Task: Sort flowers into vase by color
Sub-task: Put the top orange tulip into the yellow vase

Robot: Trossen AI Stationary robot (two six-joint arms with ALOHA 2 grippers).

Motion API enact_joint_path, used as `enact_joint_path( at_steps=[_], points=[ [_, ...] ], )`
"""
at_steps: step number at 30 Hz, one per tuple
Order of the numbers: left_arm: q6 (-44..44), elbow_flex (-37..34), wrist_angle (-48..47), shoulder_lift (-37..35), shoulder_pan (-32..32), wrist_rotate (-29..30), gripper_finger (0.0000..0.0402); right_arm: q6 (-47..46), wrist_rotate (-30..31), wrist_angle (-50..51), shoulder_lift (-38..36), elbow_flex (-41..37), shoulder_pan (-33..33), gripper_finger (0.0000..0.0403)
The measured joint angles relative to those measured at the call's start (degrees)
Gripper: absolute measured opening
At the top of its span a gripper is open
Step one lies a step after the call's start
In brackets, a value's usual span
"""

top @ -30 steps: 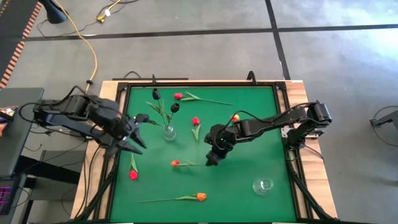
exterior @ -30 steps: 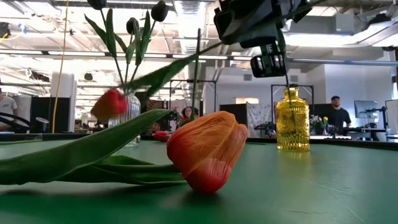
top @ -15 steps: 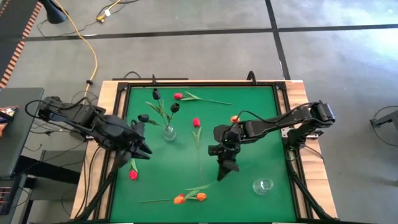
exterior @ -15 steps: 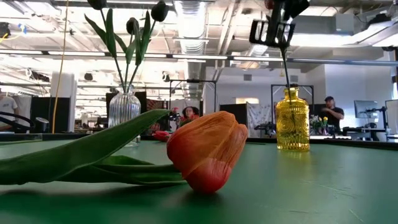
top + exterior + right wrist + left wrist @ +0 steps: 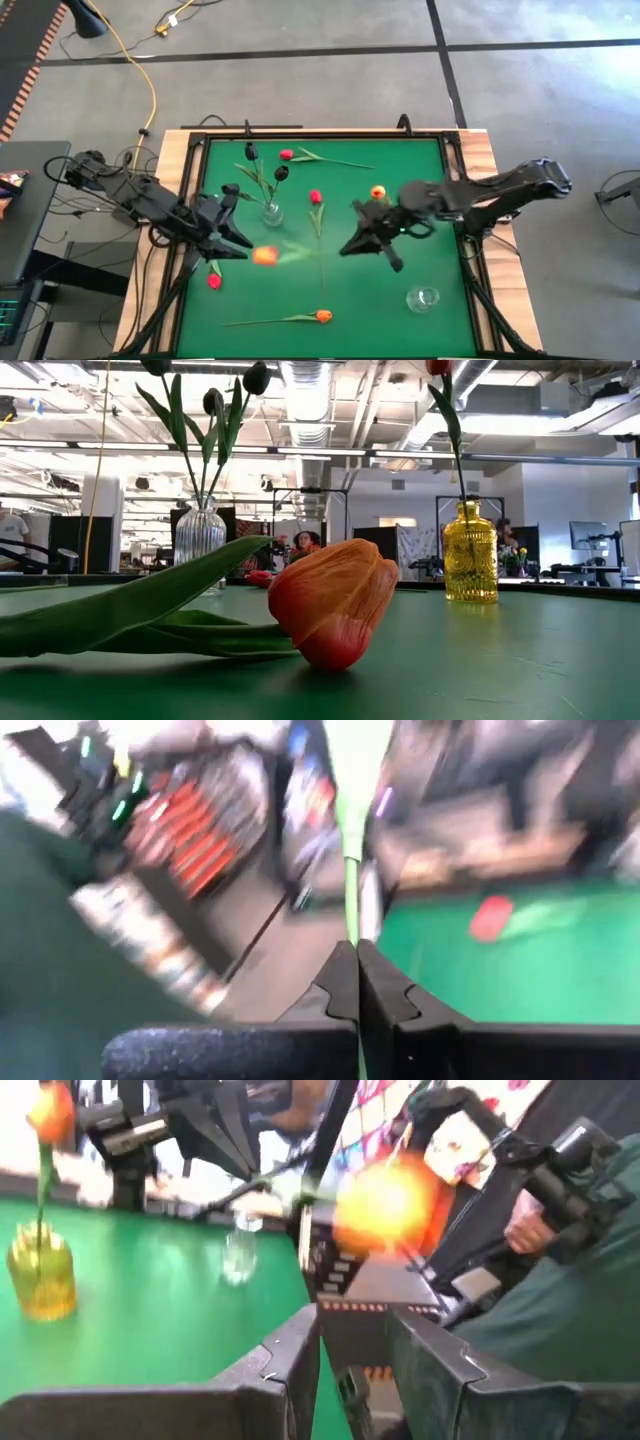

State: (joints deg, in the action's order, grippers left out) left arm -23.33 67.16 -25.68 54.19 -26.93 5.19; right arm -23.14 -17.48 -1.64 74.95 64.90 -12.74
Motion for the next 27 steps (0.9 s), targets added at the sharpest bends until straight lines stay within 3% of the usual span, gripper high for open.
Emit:
enact_joint_path(
  at_steps=[4,9,14,19,22,27],
  points=[
    [7.2,0.0,6.5,1.2,-0.1,3.8,0.0105,7.5,16.7,-6.4,-3.9,0.0,-4.6,0.0018],
    [17.2,0.0,18.4,5.7,0.0,6.5,0.0105,17.9,30.4,-17.2,-4.9,0.0,-8.3,0.0018],
    [26.3,0.0,38.7,12.8,0.1,10.0,0.0105,20.6,30.6,-30.5,-1.2,0.0,-7.2,0.0018],
    [31.2,0.0,55.0,18.8,2.0,10.6,0.0105,20.7,29.1,-34.7,2.7,0.0,-5.5,0.0018],
    [28.9,0.0,58.7,20.7,4.2,11.3,0.0105,20.7,29.2,-35.9,4.0,0.0,-5.2,0.0018],
    [21.0,0.0,56.9,21.0,7.6,12.6,0.0105,21.2,29.2,-37.2,5.1,0.0,-5.2,0.0018]
  ],
)
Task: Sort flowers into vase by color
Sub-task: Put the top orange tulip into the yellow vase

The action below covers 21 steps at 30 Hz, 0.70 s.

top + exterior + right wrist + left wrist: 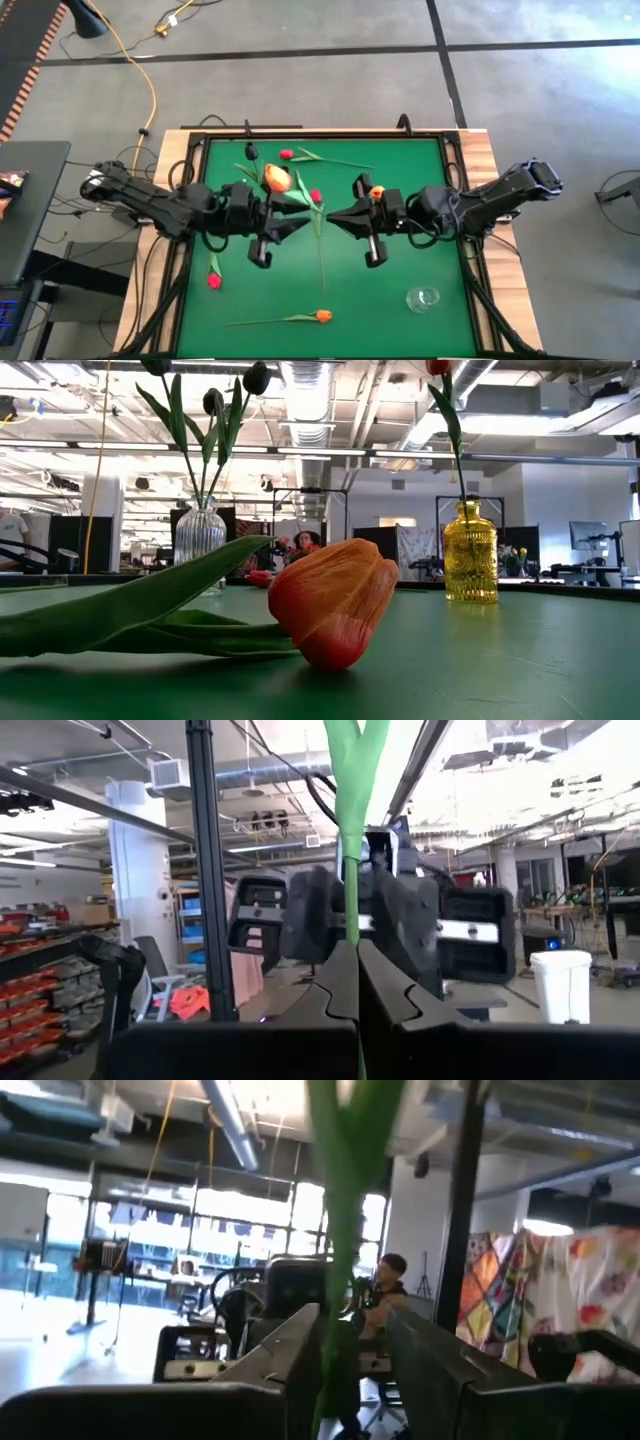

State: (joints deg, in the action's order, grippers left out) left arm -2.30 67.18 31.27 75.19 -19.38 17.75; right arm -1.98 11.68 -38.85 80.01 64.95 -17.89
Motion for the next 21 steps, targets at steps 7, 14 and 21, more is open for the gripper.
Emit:
enact_joint_path(
  at_steps=[7,14,21],
  points=[
    [-2.6,0.0,-1.5,-0.1,2.5,-2.9,0.0114,1.1,0.0,0.1,-0.1,0.0,0.5,0.0018],
    [-4.9,0.0,-3.8,-0.1,4.0,-3.5,0.0142,1.0,0.0,2.3,-0.1,0.0,1.3,0.0018],
    [-3.8,0.0,-3.8,-0.1,4.8,-4.0,0.0149,1.0,0.0,4.2,-0.1,0.0,2.4,0.0018]
  ],
)
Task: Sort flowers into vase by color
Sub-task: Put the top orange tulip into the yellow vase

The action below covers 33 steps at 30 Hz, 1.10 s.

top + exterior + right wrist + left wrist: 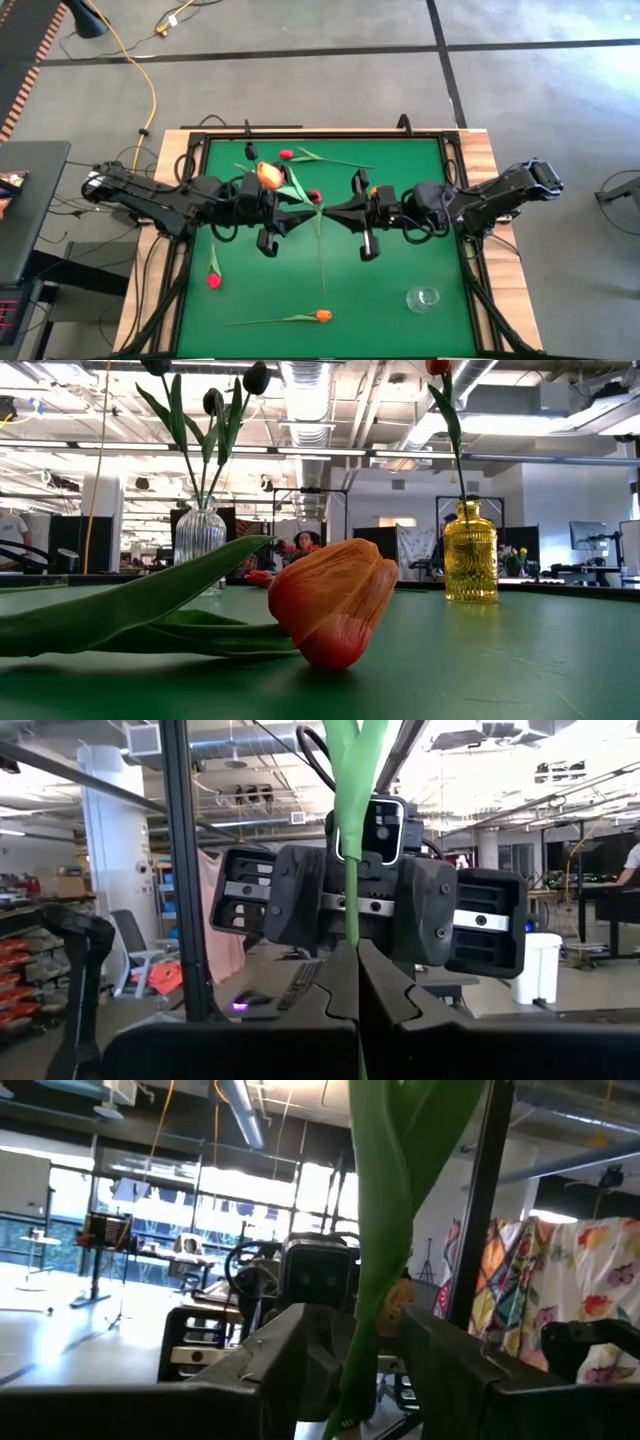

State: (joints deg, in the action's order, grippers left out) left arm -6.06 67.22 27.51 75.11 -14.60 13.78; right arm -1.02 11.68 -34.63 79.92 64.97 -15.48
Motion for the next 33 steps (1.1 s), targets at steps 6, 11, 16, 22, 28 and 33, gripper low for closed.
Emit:
enact_joint_path(
  at_steps=[6,11,16,22,28,33],
  points=[
    [2.1,0.0,0.0,0.0,0.0,0.0,0.0135,0.0,0.0,0.4,0.0,0.0,0.3,0.0018],
    [2.6,0.0,-0.2,0.0,0.0,0.1,0.0082,0.0,0.0,1.4,0.0,0.0,0.3,0.0022],
    [3.4,0.0,-0.9,0.0,0.0,0.2,0.0010,0.0,0.0,1.5,0.0,0.0,0.3,0.0044],
    [3.4,0.0,-1.8,0.0,0.0,0.2,0.0003,-1.0,0.0,1.7,0.0,0.0,0.3,0.0066],
    [1.7,0.0,-4.1,0.0,0.1,-0.8,0.0002,-4.0,0.0,10.1,-0.5,1.9,0.3,0.0105],
    [-3.0,0.0,-8.2,0.0,1.3,-3.3,0.0001,-6.2,0.2,25.4,-0.5,7.8,0.3,0.0168]
  ],
)
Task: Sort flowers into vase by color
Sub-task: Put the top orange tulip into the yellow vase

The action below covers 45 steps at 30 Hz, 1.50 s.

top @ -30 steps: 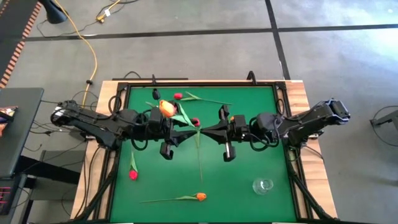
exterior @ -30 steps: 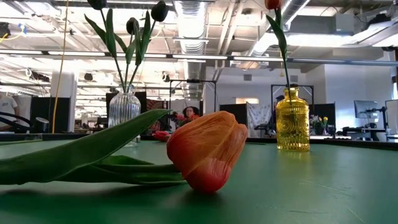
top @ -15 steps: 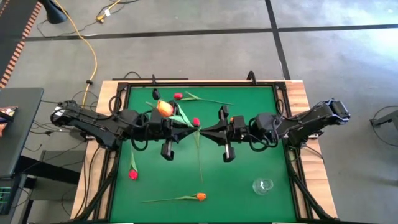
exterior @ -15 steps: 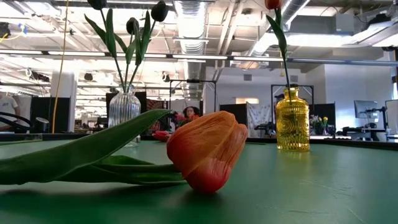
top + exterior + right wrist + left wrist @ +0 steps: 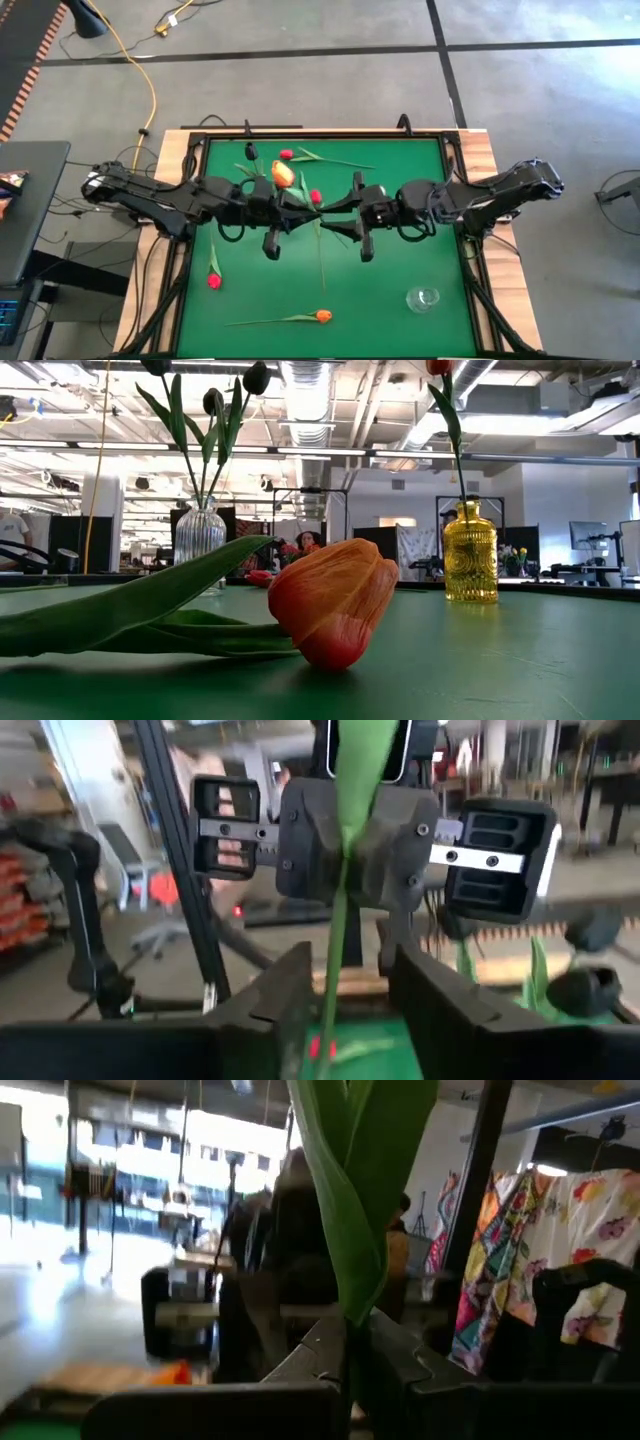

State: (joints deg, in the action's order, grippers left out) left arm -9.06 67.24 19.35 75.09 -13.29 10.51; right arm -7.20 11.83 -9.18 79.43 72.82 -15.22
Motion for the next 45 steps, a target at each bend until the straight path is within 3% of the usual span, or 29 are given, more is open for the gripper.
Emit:
enact_joint_path(
  at_steps=[6,11,21,33,45],
  points=[
    [-5.1,0.0,-4.3,-0.1,1.3,-2.4,0.0000,-2.9,0.0,13.6,0.1,5.5,0.0,0.0236],
    [-5.2,0.0,-4.8,-0.1,1.3,-2.6,0.0000,-4.3,0.0,14.8,0.1,5.8,0.1,0.0243],
    [-5.3,0.0,-7.1,-0.1,2.0,-2.4,0.0000,-6.9,-4.3,13.5,3.3,5.9,2.7,0.0219],
    [-5.8,0.0,-13.4,-0.1,2.1,-2.2,0.0000,-6.5,-4.5,15.9,3.1,5.9,3.0,0.0192],
    [-5.2,0.0,-12.8,-0.1,3.5,-2.6,0.0000,-6.5,-4.5,17.9,3.1,5.9,3.0,0.0099]
  ],
)
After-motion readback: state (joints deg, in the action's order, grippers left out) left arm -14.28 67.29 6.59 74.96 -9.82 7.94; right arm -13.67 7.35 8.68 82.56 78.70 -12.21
